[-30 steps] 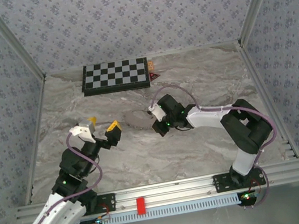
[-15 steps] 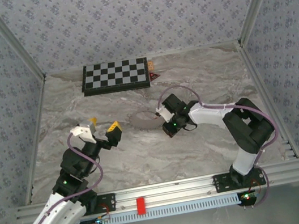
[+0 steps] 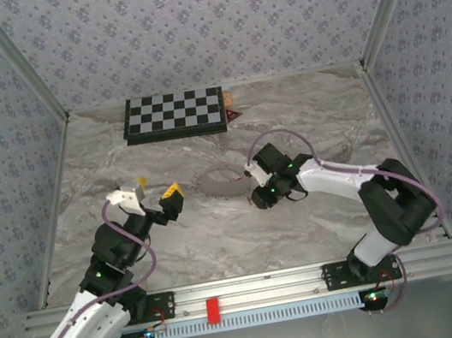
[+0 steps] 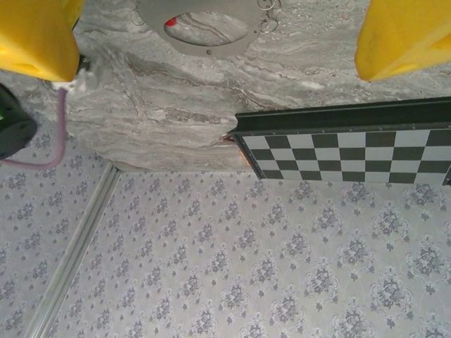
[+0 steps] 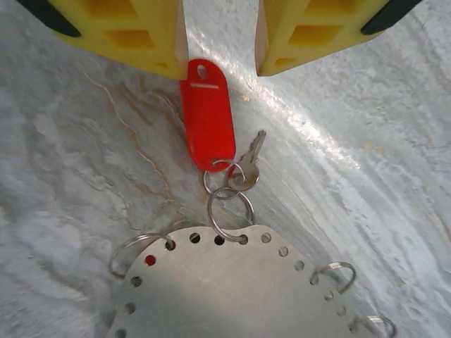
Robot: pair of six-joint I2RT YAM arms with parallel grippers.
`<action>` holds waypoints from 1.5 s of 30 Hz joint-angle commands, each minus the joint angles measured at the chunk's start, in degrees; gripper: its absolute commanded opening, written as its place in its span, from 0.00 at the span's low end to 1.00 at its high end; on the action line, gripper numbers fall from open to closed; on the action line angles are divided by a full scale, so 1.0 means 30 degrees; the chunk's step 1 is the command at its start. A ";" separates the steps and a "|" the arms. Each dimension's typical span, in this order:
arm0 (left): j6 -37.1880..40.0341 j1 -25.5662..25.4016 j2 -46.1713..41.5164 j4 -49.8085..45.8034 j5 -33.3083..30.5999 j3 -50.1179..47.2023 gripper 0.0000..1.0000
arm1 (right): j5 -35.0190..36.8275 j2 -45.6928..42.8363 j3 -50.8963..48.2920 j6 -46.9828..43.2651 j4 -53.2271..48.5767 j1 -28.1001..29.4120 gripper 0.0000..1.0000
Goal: Put the keys on the keyring
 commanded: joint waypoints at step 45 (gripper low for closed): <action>0.3198 0.9902 2.0159 0.3749 -0.8983 0.5285 1.00 | 1.3398 -0.0732 -0.8930 -0.1420 2.2774 -0.9792 1.00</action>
